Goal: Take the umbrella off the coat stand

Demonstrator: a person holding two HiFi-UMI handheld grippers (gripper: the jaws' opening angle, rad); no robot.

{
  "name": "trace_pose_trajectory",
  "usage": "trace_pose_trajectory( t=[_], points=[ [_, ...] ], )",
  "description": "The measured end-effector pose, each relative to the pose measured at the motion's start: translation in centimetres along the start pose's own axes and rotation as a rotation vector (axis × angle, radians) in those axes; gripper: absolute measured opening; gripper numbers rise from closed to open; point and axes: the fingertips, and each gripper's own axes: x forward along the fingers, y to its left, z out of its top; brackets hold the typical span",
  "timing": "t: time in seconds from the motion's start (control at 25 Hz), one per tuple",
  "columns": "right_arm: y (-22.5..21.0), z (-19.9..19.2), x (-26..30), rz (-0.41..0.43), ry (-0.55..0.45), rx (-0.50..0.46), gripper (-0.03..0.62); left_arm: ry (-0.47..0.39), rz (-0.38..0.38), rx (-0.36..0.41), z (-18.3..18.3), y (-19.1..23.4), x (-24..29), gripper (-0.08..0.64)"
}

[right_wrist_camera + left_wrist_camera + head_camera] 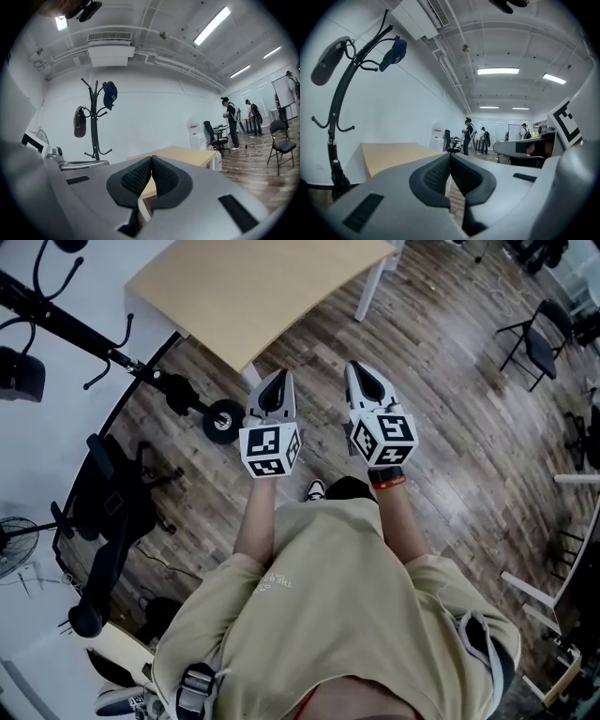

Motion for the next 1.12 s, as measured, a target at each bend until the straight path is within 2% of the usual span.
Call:
trace_pose_trajectory(
  t=[0.36,0.84,1.12],
  points=[
    [8.4,-1.7,8.9,0.265,0.079,-0.019,0.015,-0.008,0.214,-0.042,0.3,9.2,-1.4,0.023],
    [19.2,-2.6,20.5,0.669,0.185,-0.060,0.015,-0.037,0.578,-0.109,1.3,21.3,-3.2,0.023],
    [22.4,-3.2,25.7,0.847,0.238,-0.085,0.016,-0.050,0.752,-0.136,1.7,25.8,-2.7,0.023]
  ],
)
